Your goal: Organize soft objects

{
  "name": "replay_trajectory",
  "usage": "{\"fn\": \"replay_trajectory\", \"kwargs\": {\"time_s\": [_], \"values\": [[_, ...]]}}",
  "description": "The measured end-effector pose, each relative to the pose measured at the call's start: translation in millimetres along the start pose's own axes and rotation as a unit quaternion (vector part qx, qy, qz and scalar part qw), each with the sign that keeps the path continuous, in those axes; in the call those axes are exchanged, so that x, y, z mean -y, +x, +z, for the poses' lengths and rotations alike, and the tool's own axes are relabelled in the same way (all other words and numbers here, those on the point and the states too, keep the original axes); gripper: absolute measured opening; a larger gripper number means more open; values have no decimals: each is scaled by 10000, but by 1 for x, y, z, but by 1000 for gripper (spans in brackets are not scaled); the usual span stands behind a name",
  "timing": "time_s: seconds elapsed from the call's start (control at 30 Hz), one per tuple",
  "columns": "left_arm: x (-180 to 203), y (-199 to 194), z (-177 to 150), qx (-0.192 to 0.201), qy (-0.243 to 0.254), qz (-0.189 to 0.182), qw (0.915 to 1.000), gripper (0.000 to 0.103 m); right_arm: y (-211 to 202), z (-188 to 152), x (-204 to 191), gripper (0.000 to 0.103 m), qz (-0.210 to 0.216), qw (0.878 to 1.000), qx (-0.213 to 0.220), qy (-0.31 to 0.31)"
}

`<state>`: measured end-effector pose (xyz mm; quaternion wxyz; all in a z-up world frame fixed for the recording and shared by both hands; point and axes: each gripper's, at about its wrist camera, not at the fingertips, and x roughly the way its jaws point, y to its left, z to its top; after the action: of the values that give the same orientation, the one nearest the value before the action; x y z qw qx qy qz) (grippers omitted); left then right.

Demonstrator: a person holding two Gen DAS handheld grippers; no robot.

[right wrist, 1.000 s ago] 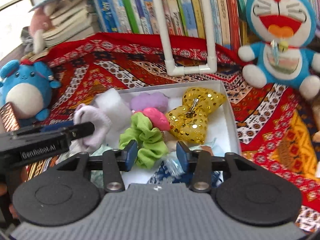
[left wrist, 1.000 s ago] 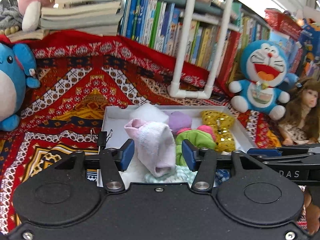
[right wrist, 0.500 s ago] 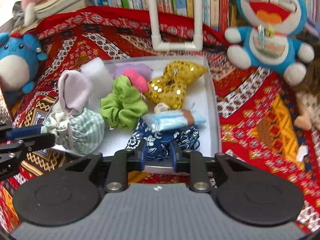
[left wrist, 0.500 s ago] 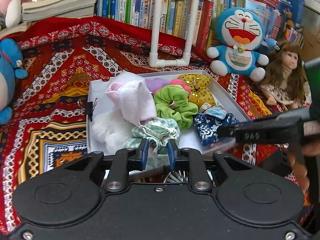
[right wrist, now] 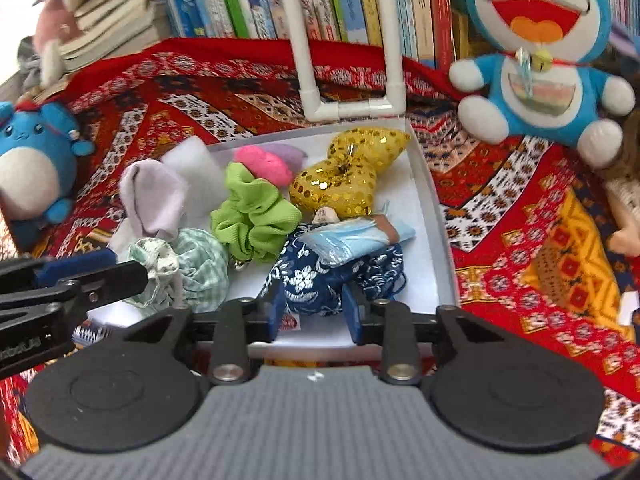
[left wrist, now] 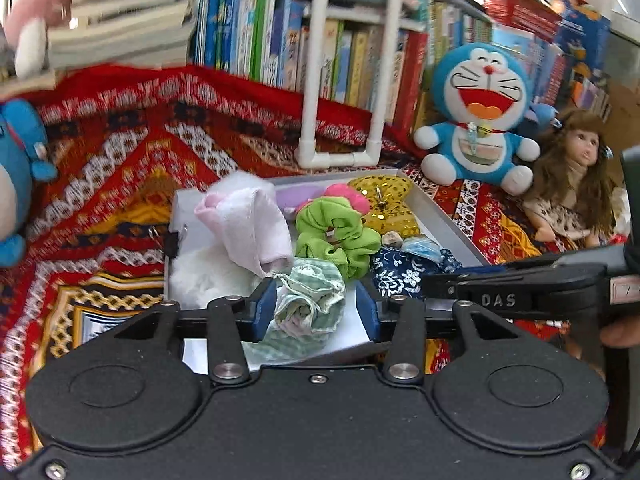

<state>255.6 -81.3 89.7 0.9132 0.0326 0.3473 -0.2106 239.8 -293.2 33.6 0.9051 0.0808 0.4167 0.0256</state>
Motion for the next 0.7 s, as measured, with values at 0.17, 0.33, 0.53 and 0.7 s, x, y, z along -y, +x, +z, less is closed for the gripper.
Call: {"fn": "replay_trajectory", "kwargs": {"time_s": [0.17,0.33,0.53,0.7], "values": [[6,-39,-8,324,25,-82,9994,57,-31,-8,-2,63,221,9995,212,83],[11,-79,-33,585,-42,-226,9980,70,-63,-31,-5,74,415,9980,483,25],[19,-115,-77,872,-14,-121,9961,79,-102,-74,-11,86,454,9931,1059,-231],[20,-134,-111,906,-177,-13,9957,83,-128,-106,-12,94,443,9858,1543,-493]]}}
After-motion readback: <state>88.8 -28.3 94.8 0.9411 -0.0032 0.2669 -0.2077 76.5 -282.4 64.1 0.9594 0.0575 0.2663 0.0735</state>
